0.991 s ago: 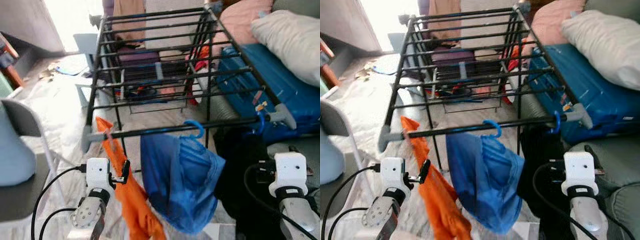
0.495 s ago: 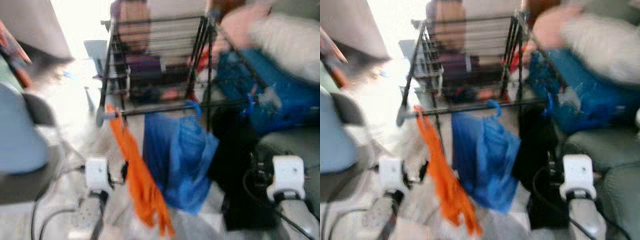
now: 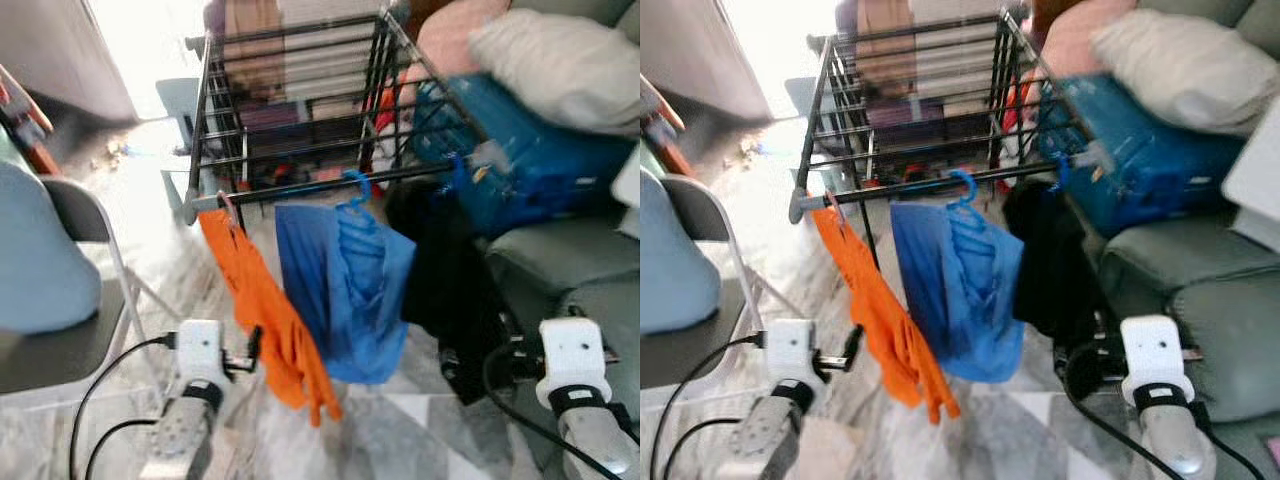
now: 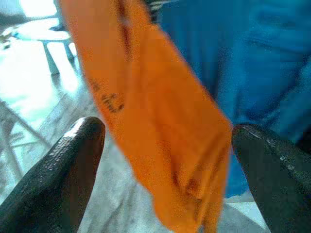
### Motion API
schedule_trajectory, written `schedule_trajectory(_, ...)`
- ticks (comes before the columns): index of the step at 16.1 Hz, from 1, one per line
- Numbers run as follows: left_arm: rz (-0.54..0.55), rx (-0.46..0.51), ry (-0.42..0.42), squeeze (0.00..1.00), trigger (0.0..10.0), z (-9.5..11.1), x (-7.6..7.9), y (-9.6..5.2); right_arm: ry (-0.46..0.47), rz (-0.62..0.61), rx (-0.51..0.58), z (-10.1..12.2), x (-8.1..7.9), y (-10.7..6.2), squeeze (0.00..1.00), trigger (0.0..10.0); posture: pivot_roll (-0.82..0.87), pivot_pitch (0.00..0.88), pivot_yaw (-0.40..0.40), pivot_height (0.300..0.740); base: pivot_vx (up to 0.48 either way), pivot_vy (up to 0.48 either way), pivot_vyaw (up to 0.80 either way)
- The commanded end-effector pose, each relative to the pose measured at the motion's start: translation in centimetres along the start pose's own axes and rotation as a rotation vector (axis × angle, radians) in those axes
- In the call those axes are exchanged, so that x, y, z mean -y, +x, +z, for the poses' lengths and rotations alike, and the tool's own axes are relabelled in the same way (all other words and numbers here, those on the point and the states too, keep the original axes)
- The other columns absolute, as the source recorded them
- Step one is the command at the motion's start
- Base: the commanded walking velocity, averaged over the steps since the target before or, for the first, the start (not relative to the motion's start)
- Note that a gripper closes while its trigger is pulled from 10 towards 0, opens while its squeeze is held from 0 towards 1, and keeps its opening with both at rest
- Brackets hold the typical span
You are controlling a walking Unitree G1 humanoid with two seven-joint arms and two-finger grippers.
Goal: Hang hanger
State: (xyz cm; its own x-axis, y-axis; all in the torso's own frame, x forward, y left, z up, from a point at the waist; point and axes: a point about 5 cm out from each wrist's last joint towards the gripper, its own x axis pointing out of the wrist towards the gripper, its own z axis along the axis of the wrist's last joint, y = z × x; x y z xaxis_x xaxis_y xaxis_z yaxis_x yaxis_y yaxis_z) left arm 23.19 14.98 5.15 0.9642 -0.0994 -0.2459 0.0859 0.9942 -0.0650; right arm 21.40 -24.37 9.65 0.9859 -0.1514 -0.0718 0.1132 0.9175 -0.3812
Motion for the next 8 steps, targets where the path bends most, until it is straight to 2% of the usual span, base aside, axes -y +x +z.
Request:
schedule_trajectory(1,0.029,0.009,0.012,0.0,10.0,0.3,-1.0,0.0,0.012,0.001,0.01,0.6,-0.4,0.1,0.0,10.0,-0.16,0.0,0.085,0.74,0.0,0.0,0.0)
schedule_trajectory(4,0.022,0.011,-0.022,0.0,10.0,0.5,-0.8,0.2,0.036,0.009,0.024,1.4,-1.0,0.7,0.0,10.0,-0.16,0.0,0.083,0.74,0.0,0.0,0.0)
schedule_trajectory(6,0.021,0.012,-0.024,0.0,10.0,0.4,-0.8,0.2,0.001,0.006,0.066,2.3,-1.3,1.4,0.0,10.0,-0.15,0.0,0.078,0.74,0.0,0.259,0.0)
schedule_trajectory(7,0.016,0.019,-0.023,0.0,10.0,0.5,-0.7,0.2,0.033,0.032,0.101,3.0,-1.7,1.9,0.0,10.0,-0.15,0.0,0.076,0.74,0.0,0.0,0.0)
schedule_trajectory(8,0.002,0.034,-0.013,0.0,10.0,0.6,-0.6,0.3,0.061,0.058,0.119,3.4,-2.1,2.1,0.0,10.0,-0.15,0.0,0.074,0.74,0.0,0.352,0.0)
